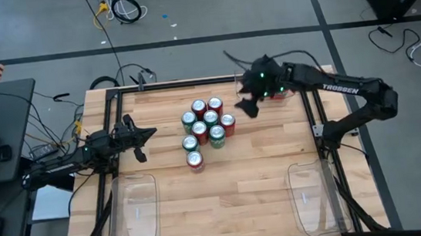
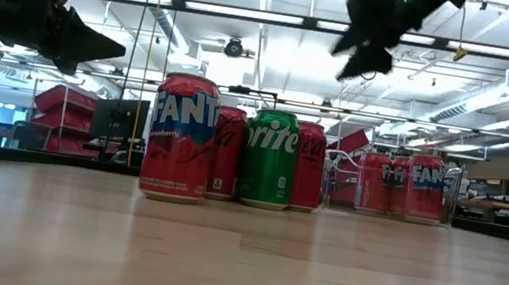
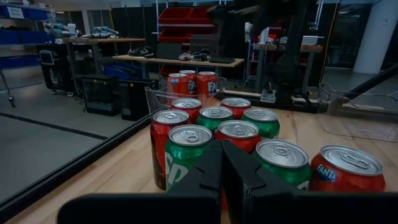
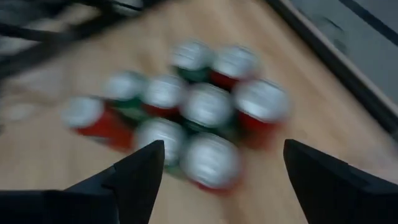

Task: Sort soda cans
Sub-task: Put the orange soda can into the top transparent bin

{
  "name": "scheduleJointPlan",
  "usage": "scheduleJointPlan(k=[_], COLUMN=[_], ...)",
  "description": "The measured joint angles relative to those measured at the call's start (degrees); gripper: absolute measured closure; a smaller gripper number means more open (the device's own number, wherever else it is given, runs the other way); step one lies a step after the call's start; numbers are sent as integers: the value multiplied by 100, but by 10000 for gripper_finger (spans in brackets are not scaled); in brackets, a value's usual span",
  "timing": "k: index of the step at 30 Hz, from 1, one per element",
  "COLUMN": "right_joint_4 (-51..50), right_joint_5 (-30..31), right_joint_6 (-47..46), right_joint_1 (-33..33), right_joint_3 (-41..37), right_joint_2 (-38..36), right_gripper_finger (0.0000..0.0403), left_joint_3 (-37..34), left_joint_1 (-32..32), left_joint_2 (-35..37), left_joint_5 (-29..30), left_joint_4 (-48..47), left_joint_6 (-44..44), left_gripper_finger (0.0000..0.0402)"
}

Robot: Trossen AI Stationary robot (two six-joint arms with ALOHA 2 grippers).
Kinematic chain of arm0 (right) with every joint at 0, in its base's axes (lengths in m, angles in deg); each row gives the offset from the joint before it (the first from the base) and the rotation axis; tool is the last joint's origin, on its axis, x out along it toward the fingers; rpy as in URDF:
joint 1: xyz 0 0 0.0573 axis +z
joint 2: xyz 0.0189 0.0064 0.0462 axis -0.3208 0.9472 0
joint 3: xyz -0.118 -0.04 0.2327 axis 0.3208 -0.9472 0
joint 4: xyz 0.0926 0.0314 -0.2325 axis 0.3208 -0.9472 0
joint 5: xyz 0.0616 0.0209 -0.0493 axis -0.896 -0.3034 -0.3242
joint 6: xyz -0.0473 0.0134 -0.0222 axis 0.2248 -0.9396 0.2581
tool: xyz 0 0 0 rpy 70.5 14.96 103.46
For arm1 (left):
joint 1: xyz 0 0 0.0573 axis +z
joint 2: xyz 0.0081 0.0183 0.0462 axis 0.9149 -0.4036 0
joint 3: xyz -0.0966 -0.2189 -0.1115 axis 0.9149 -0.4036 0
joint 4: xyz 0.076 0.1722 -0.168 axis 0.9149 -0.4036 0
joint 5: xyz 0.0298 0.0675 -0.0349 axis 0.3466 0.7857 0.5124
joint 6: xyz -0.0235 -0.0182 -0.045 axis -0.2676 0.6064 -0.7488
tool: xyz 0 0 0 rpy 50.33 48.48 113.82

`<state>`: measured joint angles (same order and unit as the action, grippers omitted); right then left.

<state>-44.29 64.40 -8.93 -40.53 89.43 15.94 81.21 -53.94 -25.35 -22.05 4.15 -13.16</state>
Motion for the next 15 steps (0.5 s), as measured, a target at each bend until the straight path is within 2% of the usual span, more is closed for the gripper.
scheduleJointPlan(k=[8,15], right_joint_4=[2216,3252], right_joint_5=[-280,-338], right_joint_6=[98,12], right_joint_1=[1329,1981], right_joint_3=[-408,-303], right_joint_2=[333,1395], right_gripper_finger=[97,116], left_joint_3=[0,-4], left_joint_1=[0,0], left_joint_2=[1,0], left_joint_5=[0,24], left_joint_4=[2,35], left_joint_6=[3,37], left_gripper_finger=[394,394])
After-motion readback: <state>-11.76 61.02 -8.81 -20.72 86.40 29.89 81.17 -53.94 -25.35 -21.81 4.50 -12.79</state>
